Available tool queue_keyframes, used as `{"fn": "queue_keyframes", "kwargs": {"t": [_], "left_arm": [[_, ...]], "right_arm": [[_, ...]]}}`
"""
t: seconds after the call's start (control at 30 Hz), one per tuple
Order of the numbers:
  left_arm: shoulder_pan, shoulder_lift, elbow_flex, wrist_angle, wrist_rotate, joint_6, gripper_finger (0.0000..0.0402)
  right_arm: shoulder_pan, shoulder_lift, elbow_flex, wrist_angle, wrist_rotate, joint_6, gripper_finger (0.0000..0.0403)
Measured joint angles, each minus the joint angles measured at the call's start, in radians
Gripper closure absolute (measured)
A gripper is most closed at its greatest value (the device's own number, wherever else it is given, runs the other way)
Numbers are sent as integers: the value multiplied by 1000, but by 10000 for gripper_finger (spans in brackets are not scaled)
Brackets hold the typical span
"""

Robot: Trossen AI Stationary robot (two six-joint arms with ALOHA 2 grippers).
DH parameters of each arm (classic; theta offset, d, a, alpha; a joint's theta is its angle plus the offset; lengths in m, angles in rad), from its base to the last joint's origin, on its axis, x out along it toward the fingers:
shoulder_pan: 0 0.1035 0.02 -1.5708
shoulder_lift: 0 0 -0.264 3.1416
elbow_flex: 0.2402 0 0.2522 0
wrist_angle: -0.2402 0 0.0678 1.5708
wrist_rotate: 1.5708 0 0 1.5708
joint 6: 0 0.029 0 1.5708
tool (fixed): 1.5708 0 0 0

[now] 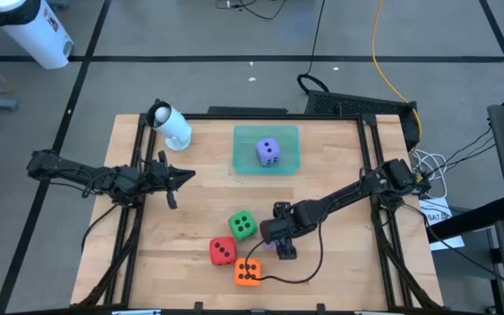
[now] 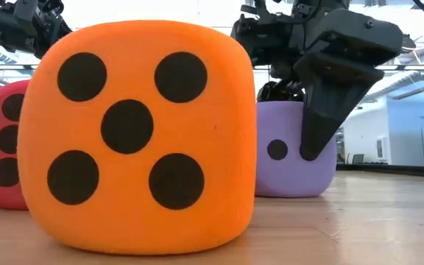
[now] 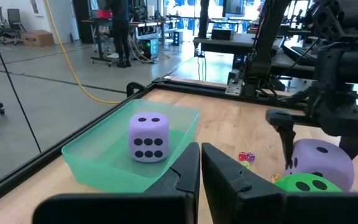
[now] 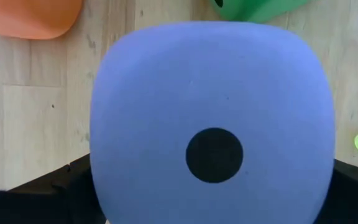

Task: Pick & Place Dice
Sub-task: Put the big purple dice into the green bin

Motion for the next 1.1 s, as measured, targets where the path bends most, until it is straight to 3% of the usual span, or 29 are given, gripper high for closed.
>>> {"fn": "queue_keyframes", "kwargs": {"t": [0.17, 0.33, 0.57, 0.67, 0.93, 1.1], "left_arm": [[0, 0, 0, 0, 0, 0, 373], [0, 0, 0, 0, 0, 0, 373], [0, 0, 0, 0, 0, 0, 373], [0, 0, 0, 0, 0, 0, 373], [0, 0, 0, 0, -2, 3, 373], [0, 0, 0, 0, -2, 22, 373]], "right_arm": [[-1, -45, -1, 2, 10, -26, 44], [-1, -126, -2, -2, 24, -55, 47], [-54, -337, -1, -58, 292, -136, 47], [-138, -423, 0, -73, 389, -157, 47], [-464, -463, 0, -124, 378, -317, 47], [-621, -401, 0, -150, 240, -415, 47]]}}
